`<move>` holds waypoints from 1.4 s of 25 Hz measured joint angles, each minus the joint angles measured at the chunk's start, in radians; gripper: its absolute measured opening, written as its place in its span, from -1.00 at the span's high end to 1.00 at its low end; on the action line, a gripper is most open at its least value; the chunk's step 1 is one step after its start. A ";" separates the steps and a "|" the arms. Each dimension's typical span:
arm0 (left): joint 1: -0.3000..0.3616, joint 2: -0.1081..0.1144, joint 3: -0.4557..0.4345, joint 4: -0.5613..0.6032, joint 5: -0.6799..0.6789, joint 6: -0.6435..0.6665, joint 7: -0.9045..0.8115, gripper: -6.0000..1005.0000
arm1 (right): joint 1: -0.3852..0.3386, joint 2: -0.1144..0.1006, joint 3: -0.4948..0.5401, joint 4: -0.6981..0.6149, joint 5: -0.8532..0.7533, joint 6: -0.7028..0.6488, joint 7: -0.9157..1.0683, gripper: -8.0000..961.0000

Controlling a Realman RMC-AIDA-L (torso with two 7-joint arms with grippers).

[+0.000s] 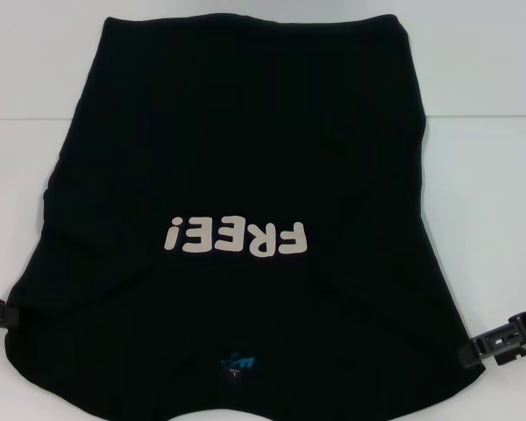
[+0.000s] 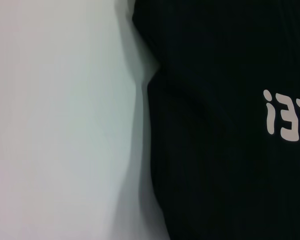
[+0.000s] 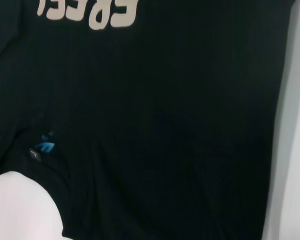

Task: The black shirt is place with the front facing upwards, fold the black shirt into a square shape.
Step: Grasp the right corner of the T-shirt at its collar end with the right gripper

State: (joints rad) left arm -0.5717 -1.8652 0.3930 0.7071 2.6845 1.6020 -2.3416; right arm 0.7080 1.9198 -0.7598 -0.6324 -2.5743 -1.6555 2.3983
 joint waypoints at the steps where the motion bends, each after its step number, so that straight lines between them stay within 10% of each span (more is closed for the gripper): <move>1: 0.000 0.000 0.000 0.000 0.000 -0.001 0.000 0.89 | 0.001 0.002 -0.003 0.000 0.000 0.002 0.000 -0.81; 26: -0.002 0.000 -0.002 -0.009 -0.004 0.004 0.000 0.89 | 0.038 0.044 -0.103 0.013 -0.001 0.046 0.003 -0.63; 35: -0.002 0.001 -0.002 -0.011 -0.006 0.010 0.001 0.89 | 0.042 0.050 -0.143 0.010 -0.012 0.060 0.010 -0.26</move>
State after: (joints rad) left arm -0.5735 -1.8645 0.3912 0.6963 2.6782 1.6116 -2.3411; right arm 0.7500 1.9696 -0.9030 -0.6222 -2.5860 -1.5955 2.4081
